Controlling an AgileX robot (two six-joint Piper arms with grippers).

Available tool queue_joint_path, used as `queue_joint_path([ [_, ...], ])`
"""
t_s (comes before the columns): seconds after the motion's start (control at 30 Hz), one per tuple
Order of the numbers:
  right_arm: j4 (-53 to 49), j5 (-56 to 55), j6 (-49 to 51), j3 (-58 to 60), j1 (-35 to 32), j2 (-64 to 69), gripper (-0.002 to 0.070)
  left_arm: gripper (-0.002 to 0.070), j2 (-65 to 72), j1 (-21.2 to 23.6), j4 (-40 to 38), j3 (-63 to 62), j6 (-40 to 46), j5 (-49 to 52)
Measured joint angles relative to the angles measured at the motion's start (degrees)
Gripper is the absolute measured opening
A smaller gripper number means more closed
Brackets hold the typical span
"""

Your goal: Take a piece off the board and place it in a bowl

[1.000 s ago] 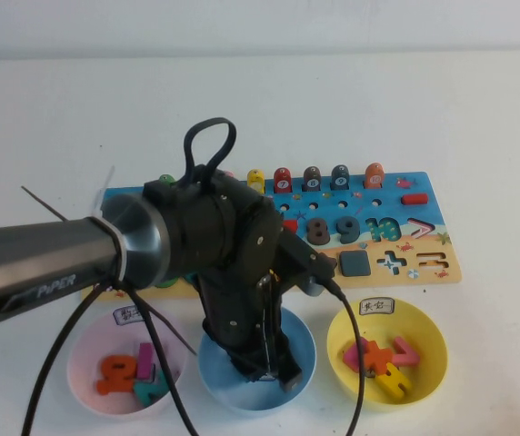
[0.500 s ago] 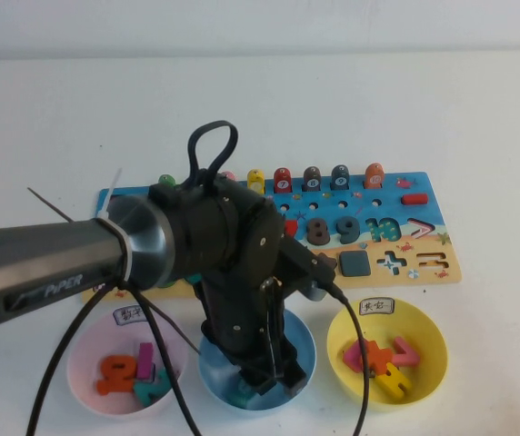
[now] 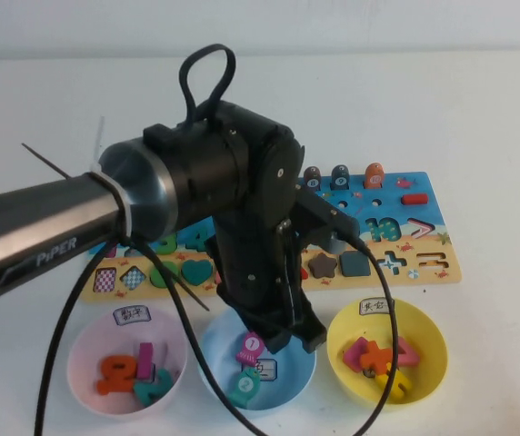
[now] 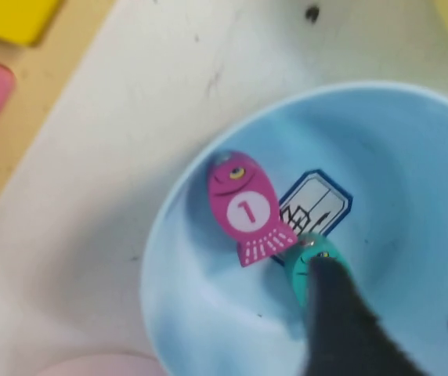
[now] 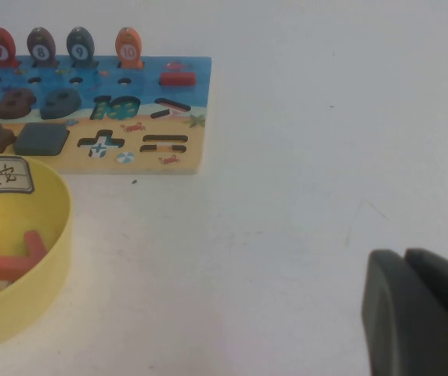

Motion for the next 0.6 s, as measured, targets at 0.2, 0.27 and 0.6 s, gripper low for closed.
queue_joint_path([
  [0.2,0.0,0.0,0.0,0.0,0.0,0.0,-0.0018,0.0029,-4.0,0.0,2.4,-0.2,-2.6,0.6],
  [0.27,0.0,0.0,0.0,0.0,0.0,0.0,-0.0018,0.0011,-6.8,0.0,3.5,1.1,-3.9,0.6],
  [0.6,0.0,0.0,0.0,0.0,0.0,0.0,-0.0018,-0.0001,-32.3,0.0,11.2,19.7,-13.8,-12.3],
])
